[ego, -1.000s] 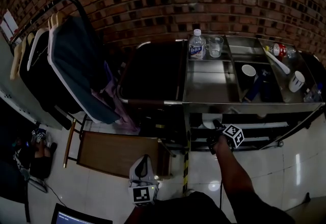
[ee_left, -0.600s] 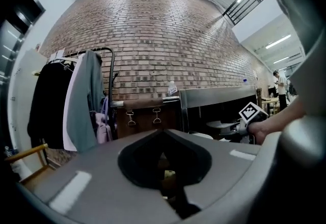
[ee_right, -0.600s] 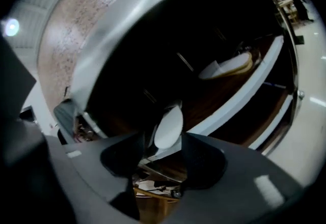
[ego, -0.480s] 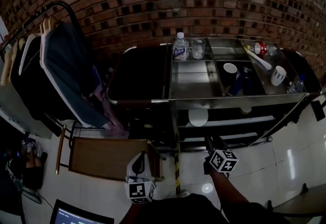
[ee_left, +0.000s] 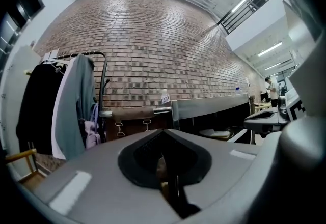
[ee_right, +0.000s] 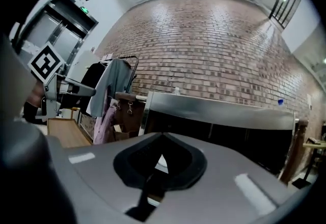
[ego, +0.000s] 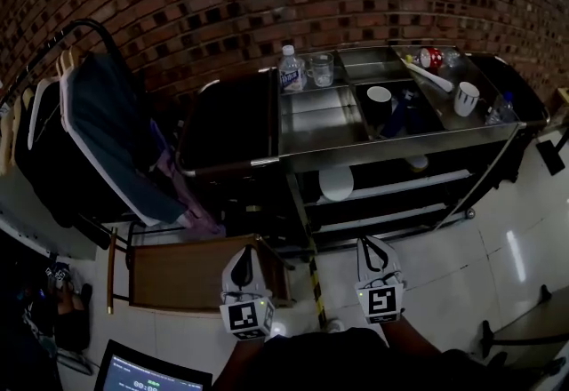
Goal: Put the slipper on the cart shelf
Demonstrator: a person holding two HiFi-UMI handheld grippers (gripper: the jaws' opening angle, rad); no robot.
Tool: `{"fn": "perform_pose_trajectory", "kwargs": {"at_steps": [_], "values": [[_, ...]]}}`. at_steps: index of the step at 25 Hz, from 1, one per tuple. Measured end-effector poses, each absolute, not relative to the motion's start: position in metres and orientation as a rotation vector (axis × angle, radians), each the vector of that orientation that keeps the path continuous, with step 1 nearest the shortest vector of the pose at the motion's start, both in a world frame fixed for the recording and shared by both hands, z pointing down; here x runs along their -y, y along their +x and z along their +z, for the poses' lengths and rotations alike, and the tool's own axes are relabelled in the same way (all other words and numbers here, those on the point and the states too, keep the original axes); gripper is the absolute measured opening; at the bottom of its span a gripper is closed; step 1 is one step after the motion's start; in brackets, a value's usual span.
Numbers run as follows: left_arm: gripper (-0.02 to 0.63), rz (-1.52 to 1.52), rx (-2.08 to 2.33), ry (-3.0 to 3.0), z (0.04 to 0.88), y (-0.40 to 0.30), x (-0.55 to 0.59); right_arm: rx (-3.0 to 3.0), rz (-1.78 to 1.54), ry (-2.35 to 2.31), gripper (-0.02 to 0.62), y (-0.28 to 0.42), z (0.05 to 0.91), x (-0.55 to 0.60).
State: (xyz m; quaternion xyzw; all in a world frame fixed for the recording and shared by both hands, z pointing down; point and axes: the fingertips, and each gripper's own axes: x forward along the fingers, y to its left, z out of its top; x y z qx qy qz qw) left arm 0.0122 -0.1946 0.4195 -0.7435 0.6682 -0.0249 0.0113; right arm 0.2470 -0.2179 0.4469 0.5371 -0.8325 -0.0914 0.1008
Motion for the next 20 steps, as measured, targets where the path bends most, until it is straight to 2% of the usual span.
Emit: {"fn": "perform_pose_trajectory", "kwargs": {"at_steps": [20], "values": [[0.015, -0.038, -2.020, -2.323, 0.412, 0.037, 0.166, 2.538, -0.254, 1.603, 0.002, 0.236, 0.437, 0.195]]}}
